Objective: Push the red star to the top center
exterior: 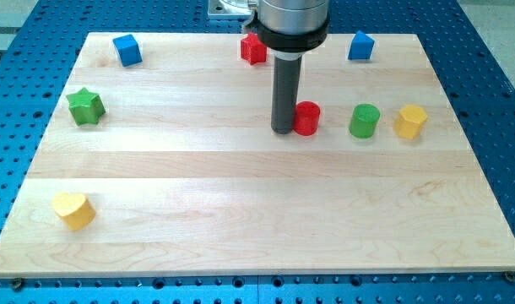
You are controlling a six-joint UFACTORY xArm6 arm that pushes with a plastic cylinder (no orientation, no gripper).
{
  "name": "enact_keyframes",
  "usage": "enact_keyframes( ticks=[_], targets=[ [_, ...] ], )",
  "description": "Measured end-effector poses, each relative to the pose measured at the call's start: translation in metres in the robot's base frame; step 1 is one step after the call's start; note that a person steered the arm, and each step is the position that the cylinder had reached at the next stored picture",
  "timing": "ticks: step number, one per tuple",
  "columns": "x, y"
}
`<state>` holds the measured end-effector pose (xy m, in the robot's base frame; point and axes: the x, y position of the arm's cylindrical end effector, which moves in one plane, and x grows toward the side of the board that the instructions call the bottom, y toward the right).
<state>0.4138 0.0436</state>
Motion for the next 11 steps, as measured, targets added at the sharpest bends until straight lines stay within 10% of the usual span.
enact_keyframes(
  ticks=[3, 7, 11],
  targets=[
    [-0.178, -0.049],
    [-0.221, 0.028],
    [-0.169, -0.051]
  ],
)
